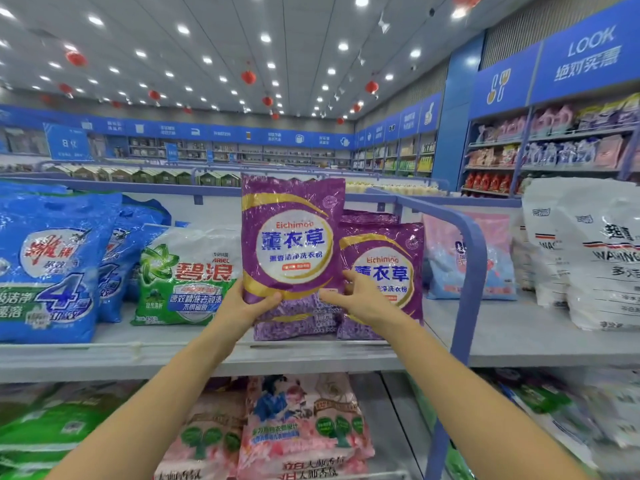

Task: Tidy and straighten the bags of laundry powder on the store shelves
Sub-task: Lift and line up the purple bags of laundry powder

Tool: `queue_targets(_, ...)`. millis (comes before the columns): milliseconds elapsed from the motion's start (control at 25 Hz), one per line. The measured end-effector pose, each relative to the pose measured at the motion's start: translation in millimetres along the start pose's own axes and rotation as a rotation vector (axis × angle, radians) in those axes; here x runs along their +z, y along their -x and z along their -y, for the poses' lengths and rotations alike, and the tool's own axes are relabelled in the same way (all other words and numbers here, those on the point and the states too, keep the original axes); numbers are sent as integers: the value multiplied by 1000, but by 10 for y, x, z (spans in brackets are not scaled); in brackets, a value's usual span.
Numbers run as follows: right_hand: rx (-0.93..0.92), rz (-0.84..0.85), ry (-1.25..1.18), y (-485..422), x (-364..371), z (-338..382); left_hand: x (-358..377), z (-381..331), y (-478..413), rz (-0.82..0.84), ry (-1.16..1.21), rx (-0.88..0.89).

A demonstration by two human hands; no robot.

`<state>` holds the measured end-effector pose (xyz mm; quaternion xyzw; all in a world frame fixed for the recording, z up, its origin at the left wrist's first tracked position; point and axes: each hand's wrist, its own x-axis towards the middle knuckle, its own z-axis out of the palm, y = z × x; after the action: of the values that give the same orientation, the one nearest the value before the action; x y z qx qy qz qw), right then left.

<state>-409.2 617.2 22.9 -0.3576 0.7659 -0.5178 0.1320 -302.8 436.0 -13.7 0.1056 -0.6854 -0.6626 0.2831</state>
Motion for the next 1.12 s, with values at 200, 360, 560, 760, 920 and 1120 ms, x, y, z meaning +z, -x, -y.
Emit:
queue_targets(200, -19, -43, 244, -154, 153, -330, -11, 123, -93, -46, -282, -5)
queue_targets(360, -54, -72, 419, -140, 141, -445, -79, 190, -86, -58, -624, -7)
queue_targets(560, -39, -121, 667, -103, 214, -483, -34, 270, 0, -64, -813, 9)
queue_targets(760, -104, -108, 620, -207, 452, -479, -217, 318, -38, -109, -896, 29)
queue_targets(920, -78, -103, 615, -344, 490, -475, -185, 290, -141, -75, -1009, -15)
queue_targets(1120, 0, -48, 604, -290, 350, -504, -251, 308, -195, 50, -812, -113)
